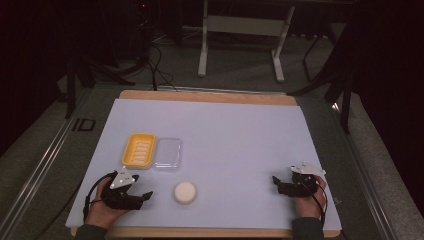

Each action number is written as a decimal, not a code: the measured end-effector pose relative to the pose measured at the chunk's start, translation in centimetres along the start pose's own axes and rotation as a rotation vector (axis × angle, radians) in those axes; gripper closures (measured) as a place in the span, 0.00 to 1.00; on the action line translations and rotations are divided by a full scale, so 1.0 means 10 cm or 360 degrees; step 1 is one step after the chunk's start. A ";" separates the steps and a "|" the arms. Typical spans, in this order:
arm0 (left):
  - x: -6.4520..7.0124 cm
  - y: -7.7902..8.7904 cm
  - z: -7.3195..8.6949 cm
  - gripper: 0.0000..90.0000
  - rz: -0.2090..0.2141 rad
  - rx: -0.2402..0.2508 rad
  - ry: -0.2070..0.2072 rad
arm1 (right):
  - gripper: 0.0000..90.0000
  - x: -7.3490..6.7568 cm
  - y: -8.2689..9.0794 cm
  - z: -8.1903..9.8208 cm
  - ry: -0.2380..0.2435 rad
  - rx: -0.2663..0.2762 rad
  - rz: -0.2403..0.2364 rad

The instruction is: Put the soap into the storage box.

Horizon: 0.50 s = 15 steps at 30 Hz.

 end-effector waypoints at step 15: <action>0.08 -0.03 0.00 0.25 0.0055 -0.0043 -0.0040 | 0.15 0.03 0.07 0.01 -0.0043 0.0124 -0.0033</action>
Point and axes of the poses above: each handheld gripper's, and its own axes: y roughly backward along the jaws, z roughly out of its underside, x roughly to its right, the point moved 4 cm from there along -y, roughly forward along the jaws, and after that the axes turned 13 degrees about z, right-handed, at the moved point
